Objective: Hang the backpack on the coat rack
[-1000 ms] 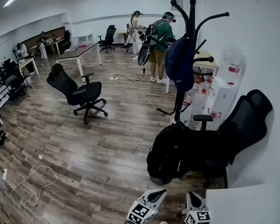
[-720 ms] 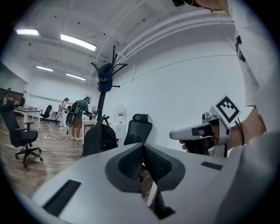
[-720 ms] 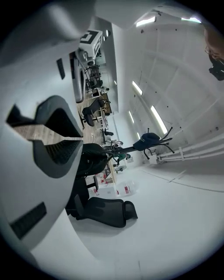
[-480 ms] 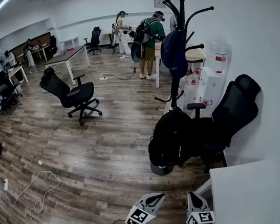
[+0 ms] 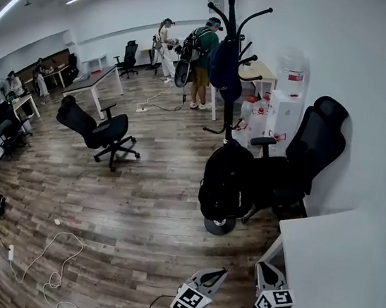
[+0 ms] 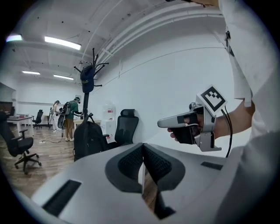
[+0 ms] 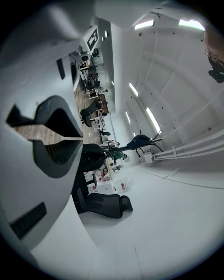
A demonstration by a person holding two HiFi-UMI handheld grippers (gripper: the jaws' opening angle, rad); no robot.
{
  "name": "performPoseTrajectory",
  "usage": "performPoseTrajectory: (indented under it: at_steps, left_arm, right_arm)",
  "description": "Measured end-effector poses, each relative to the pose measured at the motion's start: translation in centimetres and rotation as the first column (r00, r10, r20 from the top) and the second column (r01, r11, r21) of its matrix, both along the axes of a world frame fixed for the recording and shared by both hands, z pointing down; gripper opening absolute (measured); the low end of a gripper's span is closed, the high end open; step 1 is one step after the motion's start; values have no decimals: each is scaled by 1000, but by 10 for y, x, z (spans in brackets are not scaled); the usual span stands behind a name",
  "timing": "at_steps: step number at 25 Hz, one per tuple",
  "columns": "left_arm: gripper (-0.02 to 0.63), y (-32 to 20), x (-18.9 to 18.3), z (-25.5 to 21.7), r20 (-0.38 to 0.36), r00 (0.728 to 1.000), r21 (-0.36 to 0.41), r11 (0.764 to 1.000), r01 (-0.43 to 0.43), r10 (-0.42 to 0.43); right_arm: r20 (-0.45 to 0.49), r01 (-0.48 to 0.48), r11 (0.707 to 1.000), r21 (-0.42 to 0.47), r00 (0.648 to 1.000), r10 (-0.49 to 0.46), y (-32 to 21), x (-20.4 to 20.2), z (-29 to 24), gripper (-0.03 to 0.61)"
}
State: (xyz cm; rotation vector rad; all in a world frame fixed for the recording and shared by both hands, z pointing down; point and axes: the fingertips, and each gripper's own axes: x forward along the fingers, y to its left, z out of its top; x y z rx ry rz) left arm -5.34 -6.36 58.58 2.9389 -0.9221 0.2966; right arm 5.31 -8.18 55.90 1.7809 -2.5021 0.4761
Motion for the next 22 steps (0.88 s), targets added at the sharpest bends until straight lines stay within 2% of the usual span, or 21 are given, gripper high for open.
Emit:
performPoseTrajectory:
  at_steps: [5, 8, 13, 18, 22]
  left_arm:
    - [9, 41, 29, -8, 0, 1000, 6, 1000, 14, -13]
    - [9, 71, 42, -15, -19, 999, 9, 1000, 30, -30]
    - [9, 116, 53, -20, -34, 998, 20, 998, 59, -58]
    - [9, 151, 57, -14, 1, 996, -7, 996, 93, -93]
    - [9, 173, 64, -22, 3, 995, -6, 995, 103, -103]
  right_arm:
    - [35, 7, 1000, 5, 999, -7, 43, 30, -5, 31]
    - [30, 46, 999, 6, 998, -46, 74, 37, -6, 31]
    - [26, 90, 996, 3, 996, -90, 117, 42, 1, 31]
    - [29, 127, 992, 2, 991, -127, 153, 48, 5, 31]
    - [43, 123, 992, -13, 992, -122, 169, 56, 4, 31]
